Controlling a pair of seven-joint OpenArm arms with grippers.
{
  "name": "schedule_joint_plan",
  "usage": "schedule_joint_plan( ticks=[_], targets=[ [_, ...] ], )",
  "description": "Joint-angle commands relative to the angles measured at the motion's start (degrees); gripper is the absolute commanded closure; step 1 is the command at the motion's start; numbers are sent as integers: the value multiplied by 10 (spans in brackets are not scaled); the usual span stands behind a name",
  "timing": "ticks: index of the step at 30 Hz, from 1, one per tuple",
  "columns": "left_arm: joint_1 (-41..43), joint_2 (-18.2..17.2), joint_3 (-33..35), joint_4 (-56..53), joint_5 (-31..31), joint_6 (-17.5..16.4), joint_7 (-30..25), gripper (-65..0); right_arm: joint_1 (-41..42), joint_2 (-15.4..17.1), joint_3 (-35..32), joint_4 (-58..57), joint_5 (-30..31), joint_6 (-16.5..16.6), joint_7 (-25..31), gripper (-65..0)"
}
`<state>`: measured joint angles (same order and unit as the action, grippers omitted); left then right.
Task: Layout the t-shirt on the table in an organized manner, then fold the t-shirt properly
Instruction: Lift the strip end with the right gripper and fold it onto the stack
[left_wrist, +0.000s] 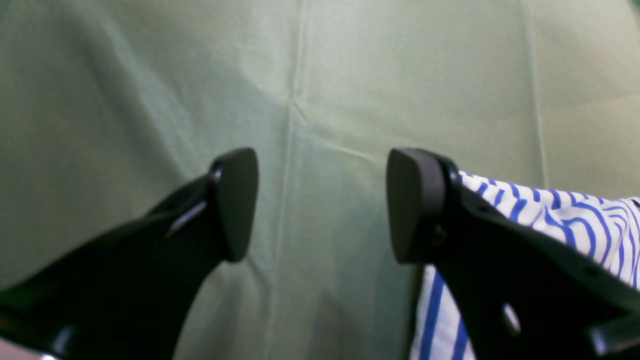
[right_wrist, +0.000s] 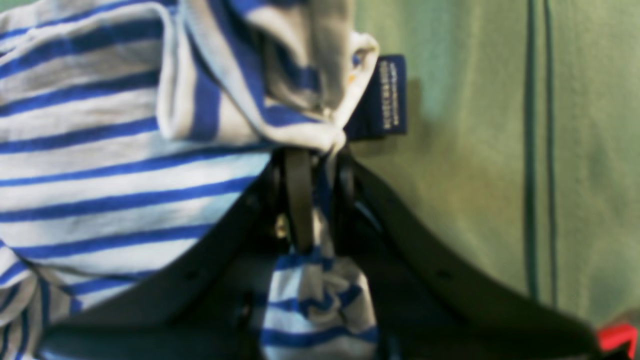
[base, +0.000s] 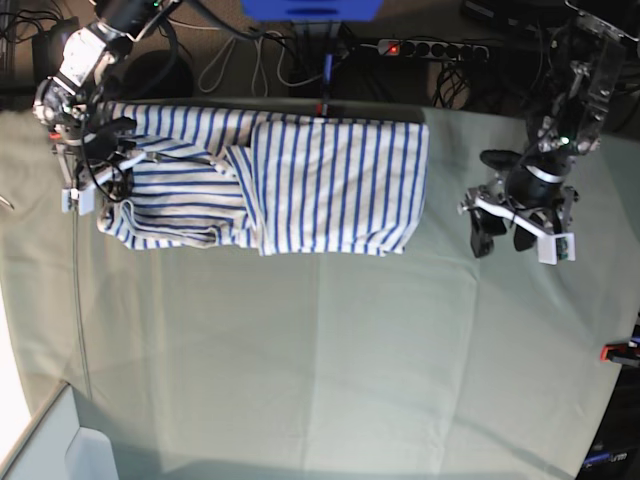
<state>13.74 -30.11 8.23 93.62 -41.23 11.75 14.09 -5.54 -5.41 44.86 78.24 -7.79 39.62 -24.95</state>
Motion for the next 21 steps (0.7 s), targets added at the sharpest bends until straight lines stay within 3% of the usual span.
schedule_joint_plan(
  ticks=[1,8,11,21],
  targets=[
    [-7,-6,-5,7,1,-3,-13,-395,-6,4,4,24,-16,4,-16,0],
    [-6,-6,-5,7,0,-3,-13,-395,-22,-34,0,156,-16,4,-16,0],
    [-3,-6,-5,7,-1,-3,-13,-395,-30,-36,-3,202,-17,4,-16,0],
    [-2,-7,-5,7,0,-3,-13,-395,-102,-36,-164,256,-17,4,-12,0]
  ],
)
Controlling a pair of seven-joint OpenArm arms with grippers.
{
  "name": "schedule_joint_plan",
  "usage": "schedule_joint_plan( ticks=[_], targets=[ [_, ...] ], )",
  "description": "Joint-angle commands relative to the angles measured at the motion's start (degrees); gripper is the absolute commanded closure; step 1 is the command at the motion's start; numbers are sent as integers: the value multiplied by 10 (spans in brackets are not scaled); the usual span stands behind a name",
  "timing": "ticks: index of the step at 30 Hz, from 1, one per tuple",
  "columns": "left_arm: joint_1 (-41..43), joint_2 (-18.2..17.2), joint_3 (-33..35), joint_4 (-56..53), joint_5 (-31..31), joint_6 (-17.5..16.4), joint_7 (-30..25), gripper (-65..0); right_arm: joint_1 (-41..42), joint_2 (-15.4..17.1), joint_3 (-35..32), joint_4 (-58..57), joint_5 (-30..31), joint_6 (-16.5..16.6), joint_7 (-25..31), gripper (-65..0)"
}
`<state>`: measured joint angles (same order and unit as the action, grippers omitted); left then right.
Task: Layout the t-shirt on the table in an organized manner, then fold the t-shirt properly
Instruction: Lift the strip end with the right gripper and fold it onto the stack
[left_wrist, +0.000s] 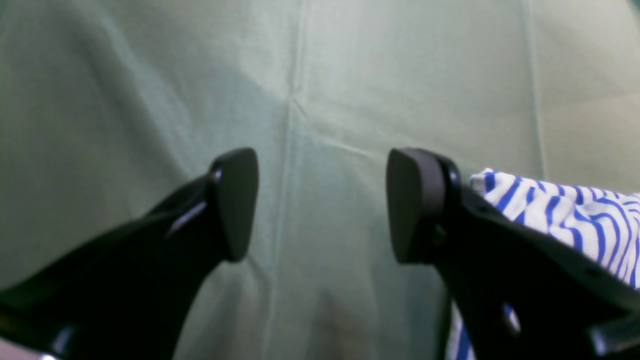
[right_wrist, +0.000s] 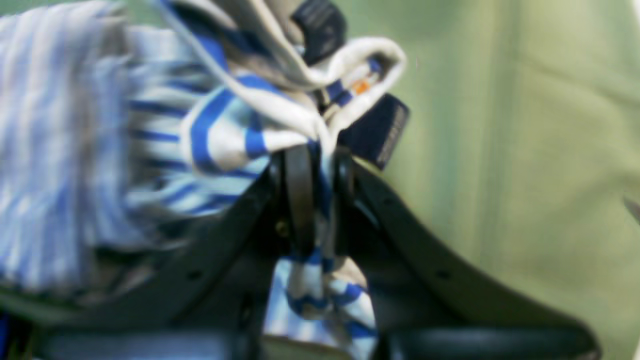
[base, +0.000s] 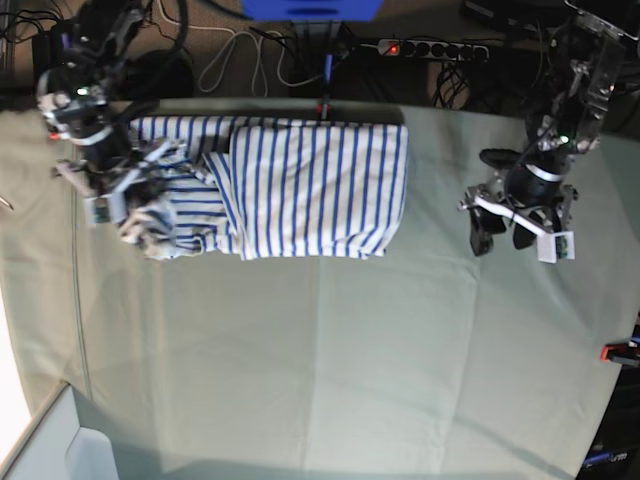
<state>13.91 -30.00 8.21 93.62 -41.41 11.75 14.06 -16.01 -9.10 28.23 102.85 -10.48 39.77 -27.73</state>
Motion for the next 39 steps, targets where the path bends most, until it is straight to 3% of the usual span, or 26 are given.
schedule_joint_plan(
  ticks=[1,11,18,32,39],
  targets=[
    [-4,-8,-5,7,4,-3,-13,-395,0,1,-16,10,10,2,16,0],
    [2,-11,-5,12,4,-3,-13,-395,5,1,-171,10,11,2,12,0],
    [40,-8,-64,22,3,-3,-9,-395,34,1,-287,6,11,2,12,0],
    [92,-8,-110,34,4,-3,-12,-395,59,1,-409,-71,11,2,16,0],
    [93,-8,-110,35,0,-3,-10,-395,91,1,-423,-101,11,2,16,0]
  ],
)
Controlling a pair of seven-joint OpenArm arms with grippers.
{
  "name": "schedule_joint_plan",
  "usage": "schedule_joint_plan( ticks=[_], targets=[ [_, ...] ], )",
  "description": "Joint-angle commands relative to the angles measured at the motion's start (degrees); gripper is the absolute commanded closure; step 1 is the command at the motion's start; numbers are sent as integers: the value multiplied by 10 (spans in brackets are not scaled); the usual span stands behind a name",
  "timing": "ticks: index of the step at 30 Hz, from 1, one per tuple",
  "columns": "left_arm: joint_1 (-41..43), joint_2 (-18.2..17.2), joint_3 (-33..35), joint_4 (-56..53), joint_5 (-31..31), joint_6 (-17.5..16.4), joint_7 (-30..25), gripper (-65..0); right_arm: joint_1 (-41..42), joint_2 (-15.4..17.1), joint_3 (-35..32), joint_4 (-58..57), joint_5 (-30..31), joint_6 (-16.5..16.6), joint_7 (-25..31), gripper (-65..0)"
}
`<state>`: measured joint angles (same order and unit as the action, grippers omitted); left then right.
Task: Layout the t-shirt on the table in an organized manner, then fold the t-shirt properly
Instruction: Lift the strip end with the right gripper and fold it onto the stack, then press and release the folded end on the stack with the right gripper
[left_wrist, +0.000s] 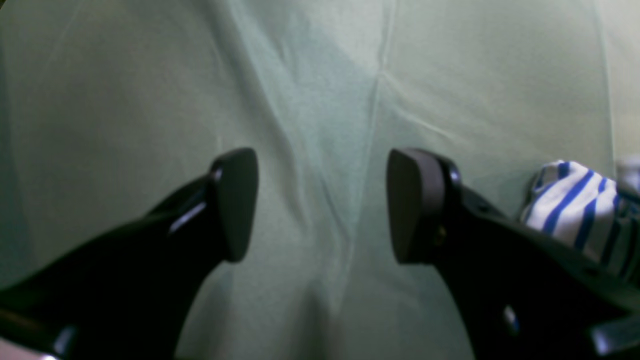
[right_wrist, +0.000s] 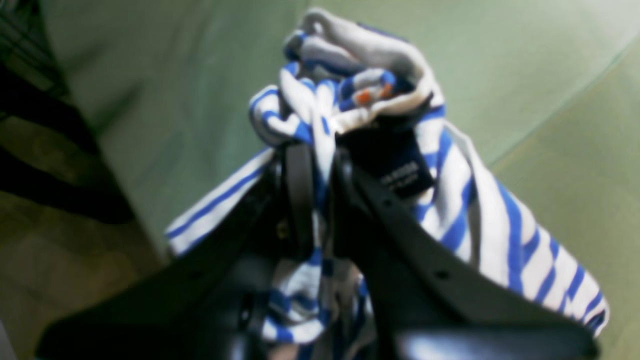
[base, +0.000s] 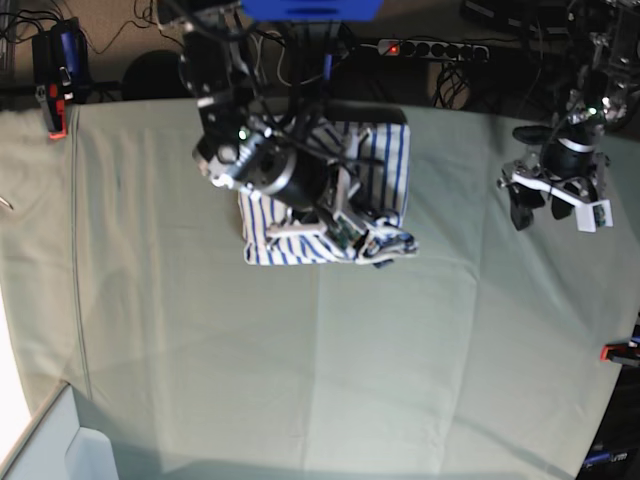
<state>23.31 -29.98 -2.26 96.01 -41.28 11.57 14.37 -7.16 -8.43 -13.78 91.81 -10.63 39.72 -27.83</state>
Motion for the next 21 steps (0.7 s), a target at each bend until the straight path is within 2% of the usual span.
schedule_joint_plan(
  ticks=[1,11,18,20,21],
  targets=[
    [-1,-8,-4,11,-1,-1,-12,-395,10,-6,-2,2,13,3,17,0],
    [-1,-7,-3,11,3,-1,-11,-395,40,-6,-35,-62,14,3,17,-11],
    [-3,-7,-2,10,3,-1,-11,-395,32,-6,-36,-30,14,3,17,-313],
    [-4,-7,-2,10,3,-1,-11,-395,5,-6,-34,41,14,3,18,-371],
    [-4,-7,-2,10,3,-1,-11,-395,-7,-6,-32,77,14,3,18,-380]
  ],
)
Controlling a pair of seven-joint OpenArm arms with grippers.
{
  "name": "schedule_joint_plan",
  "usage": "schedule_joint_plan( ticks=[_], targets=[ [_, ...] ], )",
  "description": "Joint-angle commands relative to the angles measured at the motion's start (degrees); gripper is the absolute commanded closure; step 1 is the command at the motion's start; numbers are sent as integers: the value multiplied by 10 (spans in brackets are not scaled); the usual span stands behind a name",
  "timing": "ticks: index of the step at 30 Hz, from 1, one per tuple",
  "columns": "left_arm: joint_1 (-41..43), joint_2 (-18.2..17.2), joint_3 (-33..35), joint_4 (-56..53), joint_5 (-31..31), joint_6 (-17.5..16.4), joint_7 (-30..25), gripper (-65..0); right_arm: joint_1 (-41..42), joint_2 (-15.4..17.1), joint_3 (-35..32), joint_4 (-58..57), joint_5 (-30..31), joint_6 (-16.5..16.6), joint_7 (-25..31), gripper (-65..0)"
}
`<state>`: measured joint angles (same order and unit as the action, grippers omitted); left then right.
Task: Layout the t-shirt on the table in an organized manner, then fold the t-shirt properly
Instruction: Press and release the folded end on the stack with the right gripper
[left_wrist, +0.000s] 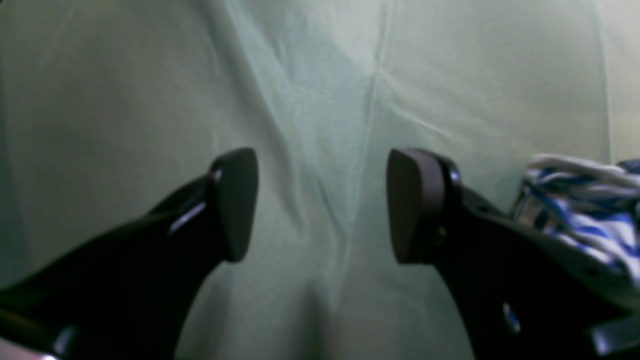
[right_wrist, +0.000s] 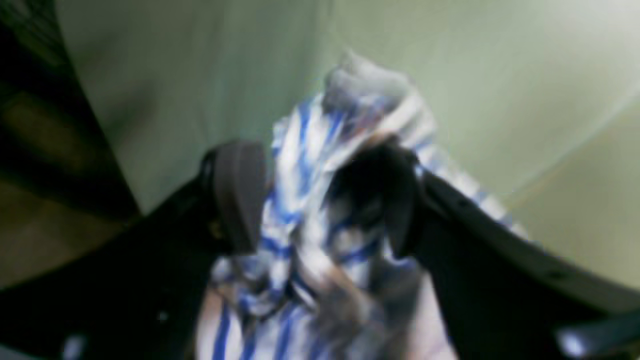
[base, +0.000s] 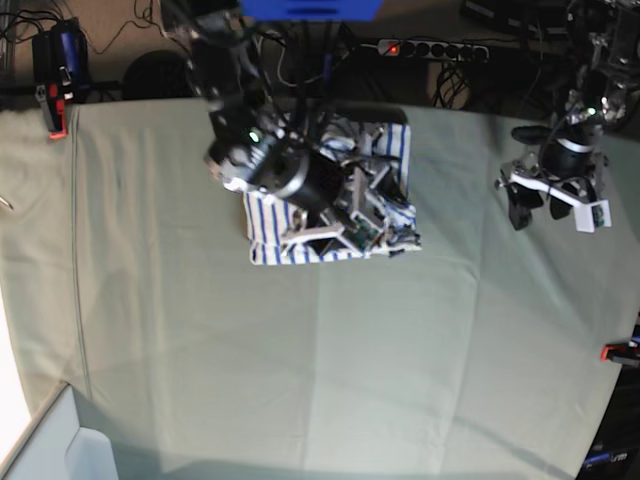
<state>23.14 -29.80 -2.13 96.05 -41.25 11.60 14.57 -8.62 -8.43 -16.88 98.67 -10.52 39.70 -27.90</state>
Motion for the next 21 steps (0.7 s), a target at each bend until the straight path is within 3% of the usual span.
schedule_joint_plan(
  ticks=[1,6,8,12,16,18,21],
  targets=[
    [-2,-9,-3,9,2,-1,-13,-395,-2,-6,0,39,12,3,18,-380],
    [-4,-9,-2,4,-1,-1,-13,-395,-18,-6,58,102,12,3,18,-374],
    [-4,-9,-2,3,0,-1,-13,-395,-17,-6,100,98,12,3,15,-344],
    [-4,-8,-2,3,-1,-1,-13,-395,-21,-6,148,66,12,3,14,-185],
    [-4,-8,-2,3,-1,-1,-13,-395,-56,-6,142,53,12,3,17,-33],
    [-3,-8,-3,3,-1,-1,-13,-395,-70,-6,117,52,12,3,17,0],
    [-1,-8,-5,4,-1,-1,-13,-395,-79,-6,93,47,12,3,18,0]
  ],
)
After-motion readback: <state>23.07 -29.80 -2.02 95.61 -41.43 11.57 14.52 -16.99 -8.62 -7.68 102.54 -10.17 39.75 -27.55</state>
